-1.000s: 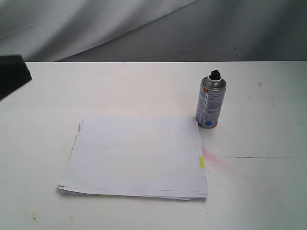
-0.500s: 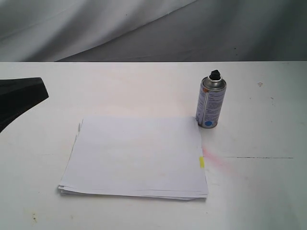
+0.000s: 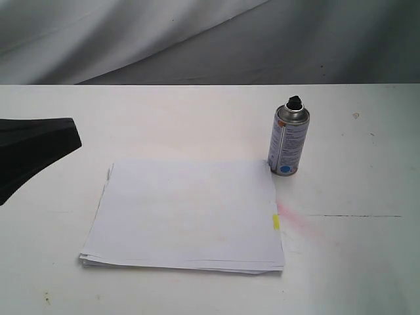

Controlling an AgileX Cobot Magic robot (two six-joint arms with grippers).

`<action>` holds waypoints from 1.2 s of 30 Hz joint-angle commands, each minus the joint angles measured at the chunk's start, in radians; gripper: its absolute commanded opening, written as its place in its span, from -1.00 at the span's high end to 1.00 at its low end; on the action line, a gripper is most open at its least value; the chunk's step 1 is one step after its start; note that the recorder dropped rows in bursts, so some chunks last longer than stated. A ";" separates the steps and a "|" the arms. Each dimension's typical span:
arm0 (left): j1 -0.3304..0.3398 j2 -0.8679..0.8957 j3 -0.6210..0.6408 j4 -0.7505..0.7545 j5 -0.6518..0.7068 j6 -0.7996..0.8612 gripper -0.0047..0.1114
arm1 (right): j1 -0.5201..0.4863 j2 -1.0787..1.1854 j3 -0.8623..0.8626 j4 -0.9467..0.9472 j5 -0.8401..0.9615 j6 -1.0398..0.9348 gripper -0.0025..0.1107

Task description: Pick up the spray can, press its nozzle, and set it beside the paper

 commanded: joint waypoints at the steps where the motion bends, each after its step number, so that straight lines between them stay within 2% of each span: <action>1: -0.016 0.003 0.005 -0.018 -0.025 0.009 0.92 | -0.001 0.003 0.004 -0.001 -0.001 0.003 0.96; 3: -0.016 0.003 0.005 -0.018 -0.025 0.009 0.92 | -0.001 0.003 0.004 -0.055 0.001 0.003 0.96; 8: -0.016 0.003 0.005 -0.018 -0.018 0.008 0.92 | -0.001 0.003 0.006 -0.376 0.001 0.003 0.96; 12: -0.024 0.003 0.005 -0.018 -0.021 0.024 0.92 | -0.001 0.003 0.021 -0.378 -0.021 0.003 0.96; 18: -0.120 0.003 0.005 -0.021 -0.032 0.060 0.92 | -0.001 0.003 0.099 -0.441 -0.084 0.003 0.96; 21: -0.143 0.003 0.009 -0.021 -0.032 0.060 0.92 | -0.001 0.003 0.100 -0.457 -0.083 0.003 0.96; 25: -0.143 0.003 0.029 -0.021 -0.029 0.042 0.92 | -0.001 0.003 0.100 -0.472 -0.056 0.003 0.96; 29: -0.143 0.003 0.029 -0.021 -0.004 -0.088 0.92 | -0.001 0.003 0.100 -0.469 -0.056 0.003 0.96; 36: -0.143 0.003 0.029 -0.021 0.002 -0.084 0.92 | -0.001 0.003 0.100 -0.469 -0.056 0.003 0.96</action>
